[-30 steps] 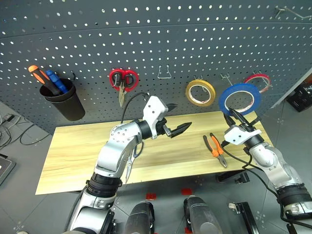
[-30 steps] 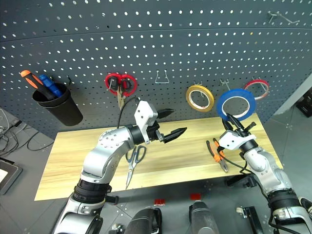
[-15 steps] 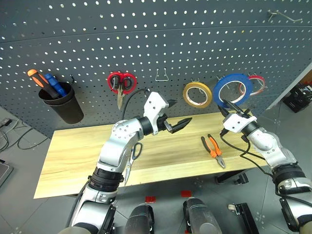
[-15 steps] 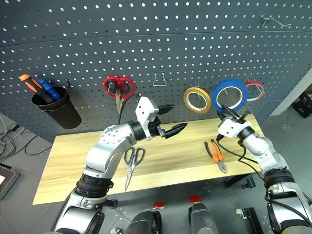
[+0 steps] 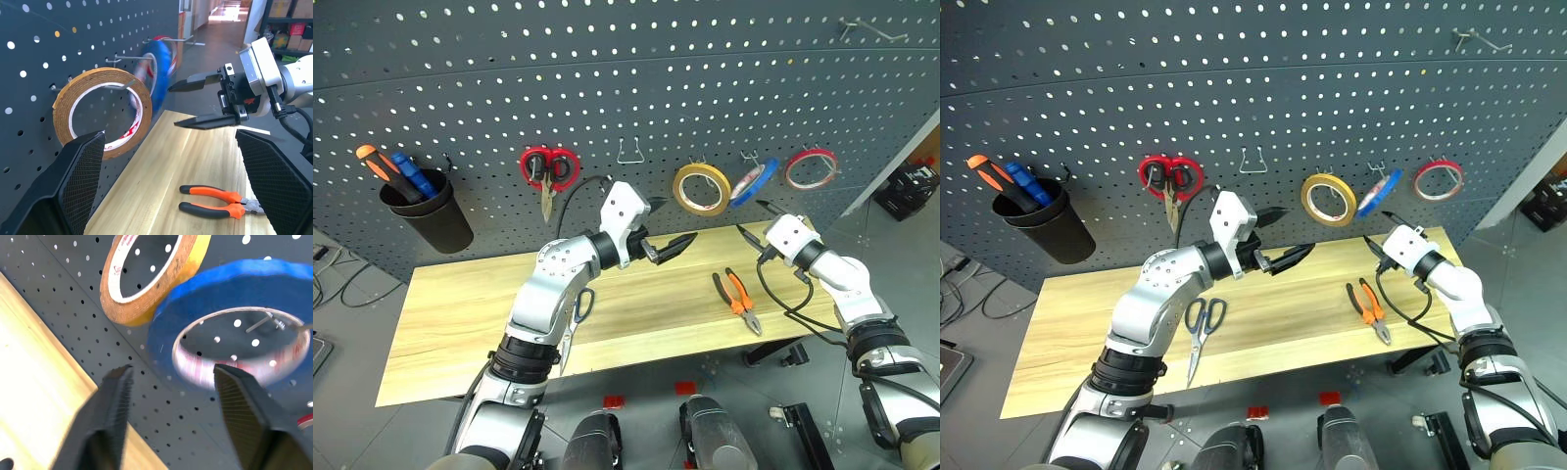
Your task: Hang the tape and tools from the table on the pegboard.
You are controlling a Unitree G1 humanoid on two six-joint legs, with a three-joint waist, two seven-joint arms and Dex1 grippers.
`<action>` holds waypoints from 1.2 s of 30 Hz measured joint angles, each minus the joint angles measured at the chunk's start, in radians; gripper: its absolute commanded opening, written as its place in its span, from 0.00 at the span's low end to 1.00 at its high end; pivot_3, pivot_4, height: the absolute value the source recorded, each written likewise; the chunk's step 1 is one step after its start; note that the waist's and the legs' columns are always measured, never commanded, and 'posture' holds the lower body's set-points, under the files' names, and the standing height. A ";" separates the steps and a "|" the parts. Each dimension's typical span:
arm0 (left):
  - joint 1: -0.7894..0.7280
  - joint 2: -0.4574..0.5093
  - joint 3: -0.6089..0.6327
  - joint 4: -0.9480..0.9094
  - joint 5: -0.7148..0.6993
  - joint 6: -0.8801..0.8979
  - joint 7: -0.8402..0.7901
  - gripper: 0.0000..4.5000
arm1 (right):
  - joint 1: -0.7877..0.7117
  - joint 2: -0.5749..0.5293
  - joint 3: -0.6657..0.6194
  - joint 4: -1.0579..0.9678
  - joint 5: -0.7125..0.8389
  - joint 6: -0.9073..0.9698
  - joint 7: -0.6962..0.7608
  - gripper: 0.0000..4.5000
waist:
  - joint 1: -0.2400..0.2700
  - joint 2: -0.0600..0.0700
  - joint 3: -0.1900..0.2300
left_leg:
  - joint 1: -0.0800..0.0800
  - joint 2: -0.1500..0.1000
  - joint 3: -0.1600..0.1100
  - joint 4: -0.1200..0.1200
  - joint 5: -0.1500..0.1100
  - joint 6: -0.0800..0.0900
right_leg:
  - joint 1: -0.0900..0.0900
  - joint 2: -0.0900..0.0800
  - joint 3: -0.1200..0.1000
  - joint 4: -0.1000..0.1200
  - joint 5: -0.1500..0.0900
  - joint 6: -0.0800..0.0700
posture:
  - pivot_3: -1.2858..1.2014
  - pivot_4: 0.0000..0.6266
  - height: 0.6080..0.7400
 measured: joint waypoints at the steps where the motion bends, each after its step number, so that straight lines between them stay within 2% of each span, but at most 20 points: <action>1: 0.000 0.001 0.000 0.000 0.000 0.000 0.001 1.00 | 0.002 0.000 -0.001 -0.003 0.000 0.003 0.000 0.98 | 0.000 0.000 0.000 | 0.000 0.000 0.000 0.000 0.000 0.000 | 0.000 0.000 0.000 0.000 0.000 0.000 | 0.43 0.27 1.00; 5: 0.000 0.001 0.000 0.000 -0.002 0.000 0.000 1.00 | 0.032 0.000 -0.005 -0.031 0.001 0.014 0.000 1.00 | 0.004 0.000 0.000 | 0.000 0.000 0.000 0.000 0.000 0.000 | 0.000 0.000 0.000 0.000 0.000 0.000 | 0.43 0.30 1.00; 9: 0.025 0.013 -0.001 -0.001 -0.003 -0.001 -0.004 1.00 | 0.140 -0.001 -0.024 -0.133 0.023 0.089 0.004 1.00 | 0.011 0.000 0.000 | 0.000 0.000 0.000 0.001 -0.001 0.001 | 0.000 -0.001 0.001 0.001 0.000 0.000 | 0.43 0.35 1.00; 13: 0.088 0.041 -0.006 -0.002 -0.004 -0.003 -0.027 1.00 | 0.266 -0.015 -0.051 -0.313 0.068 0.315 0.033 1.00 | 0.013 0.000 0.002 | 0.000 0.001 0.001 0.001 -0.001 0.002 | 0.000 -0.001 0.002 0.001 0.000 0.000 | 0.43 0.39 1.00; 16: 0.148 0.092 -0.016 0.004 0.006 -0.039 -0.063 1.00 | 0.309 -0.007 -0.062 -0.466 0.121 0.607 0.065 1.00 | 0.011 0.001 0.004 | 0.001 0.002 0.001 0.001 -0.002 0.003 | 0.000 -0.001 0.003 0.001 0.000 0.000 | 0.42 0.44 1.00; 21: 0.219 0.169 -0.057 0.106 0.067 -0.168 -0.132 1.00 | 0.211 0.087 -0.066 -0.599 0.184 1.136 0.036 1.00 | 0.011 0.004 0.017 | 0.002 0.001 0.001 0.001 -0.004 0.008 | 0.000 -0.001 0.007 0.002 0.000 -0.001 | 0.42 0.52 1.00; 25: 0.254 0.211 -0.072 0.167 0.100 -0.243 -0.172 1.00 | 0.098 0.133 -0.065 -0.640 0.219 1.423 0.010 1.00 | 0.018 0.004 0.041 | 0.001 0.000 -0.001 0.002 -0.006 0.011 | -0.002 -0.003 0.007 0.007 0.000 -0.001 | 0.42 0.56 1.00; 30: 0.271 0.204 -0.074 0.163 0.102 -0.258 -0.176 1.00 | 0.039 0.142 -0.068 -0.657 0.243 1.622 -0.008 1.00 | 0.029 0.001 0.064 | 0.000 -0.001 -0.001 0.003 -0.007 0.012 | -0.002 -0.005 0.007 0.007 0.000 -0.001 | 0.43 0.59 1.00; 36: 0.301 0.193 -0.076 0.127 0.102 -0.253 -0.169 1.00 | 0.030 0.124 -0.048 -0.692 0.251 1.744 -0.003 1.00 | 0.029 0.002 0.084 | 0.000 0.000 -0.001 0.003 -0.007 0.012 | -0.003 -0.005 0.007 0.008 0.000 -0.001 | 0.43 0.60 1.00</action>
